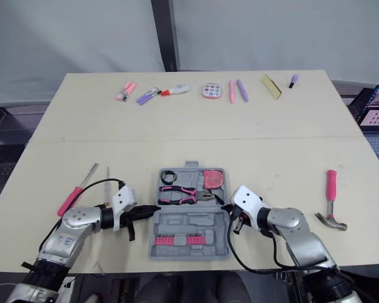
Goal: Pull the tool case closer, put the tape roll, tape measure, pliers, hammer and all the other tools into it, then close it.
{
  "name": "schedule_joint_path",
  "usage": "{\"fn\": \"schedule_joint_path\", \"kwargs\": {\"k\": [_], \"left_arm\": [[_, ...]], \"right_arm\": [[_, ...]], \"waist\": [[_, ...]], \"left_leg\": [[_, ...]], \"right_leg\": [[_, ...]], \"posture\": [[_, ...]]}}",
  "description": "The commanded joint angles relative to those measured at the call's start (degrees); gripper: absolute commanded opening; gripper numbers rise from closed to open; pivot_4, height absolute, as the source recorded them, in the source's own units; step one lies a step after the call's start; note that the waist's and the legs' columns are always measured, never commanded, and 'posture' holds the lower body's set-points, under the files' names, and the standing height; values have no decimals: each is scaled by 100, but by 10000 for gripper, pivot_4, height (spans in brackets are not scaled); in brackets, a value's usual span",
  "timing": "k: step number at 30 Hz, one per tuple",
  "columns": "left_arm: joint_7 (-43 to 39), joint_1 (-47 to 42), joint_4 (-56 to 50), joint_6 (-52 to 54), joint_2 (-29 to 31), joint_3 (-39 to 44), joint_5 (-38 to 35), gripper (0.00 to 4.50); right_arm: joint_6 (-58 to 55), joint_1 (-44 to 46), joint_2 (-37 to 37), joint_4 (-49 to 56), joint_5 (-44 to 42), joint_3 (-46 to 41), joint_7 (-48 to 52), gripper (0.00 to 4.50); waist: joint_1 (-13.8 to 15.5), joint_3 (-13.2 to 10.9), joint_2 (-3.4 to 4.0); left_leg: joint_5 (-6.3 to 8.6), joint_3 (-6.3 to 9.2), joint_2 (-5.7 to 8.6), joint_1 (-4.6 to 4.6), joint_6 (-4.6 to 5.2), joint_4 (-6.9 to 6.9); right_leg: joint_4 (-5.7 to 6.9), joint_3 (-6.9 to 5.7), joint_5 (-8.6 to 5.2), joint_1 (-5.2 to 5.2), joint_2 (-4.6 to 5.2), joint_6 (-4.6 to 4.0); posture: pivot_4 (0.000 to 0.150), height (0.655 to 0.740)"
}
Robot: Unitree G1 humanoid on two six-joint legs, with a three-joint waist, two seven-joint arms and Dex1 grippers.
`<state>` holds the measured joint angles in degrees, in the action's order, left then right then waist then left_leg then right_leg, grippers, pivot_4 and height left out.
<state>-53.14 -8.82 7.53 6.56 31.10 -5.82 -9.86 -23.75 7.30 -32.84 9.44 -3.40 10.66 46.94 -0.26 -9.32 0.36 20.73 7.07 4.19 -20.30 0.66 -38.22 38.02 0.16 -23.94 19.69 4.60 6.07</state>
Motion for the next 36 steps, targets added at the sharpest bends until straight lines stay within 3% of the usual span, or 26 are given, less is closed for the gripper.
{"fn": "schedule_joint_path", "kwargs": {"k": [1, 36], "left_arm": [[16, -72, -3, -121, -77, -32, 16, 0], [159, -254, 191, -248, -196, 8, 115, 0]], "right_arm": [[96, 74, 101, 40, -35, 22, -89, 884], [133, 183, 194, -71, 40, 8, -135, 884]], "waist": [[0, 0, 0], [-9, 0, 0]], "left_leg": [[0, 0, 0, 0, 0, 0], [0, 0, 1, 0, 0, -2]], "right_leg": [[0, -1, 0, 0, 0, 0], [43, 0, 0, 17, 1, 0]], "posture": [[1500, 7400], [1500, 7400]]}}
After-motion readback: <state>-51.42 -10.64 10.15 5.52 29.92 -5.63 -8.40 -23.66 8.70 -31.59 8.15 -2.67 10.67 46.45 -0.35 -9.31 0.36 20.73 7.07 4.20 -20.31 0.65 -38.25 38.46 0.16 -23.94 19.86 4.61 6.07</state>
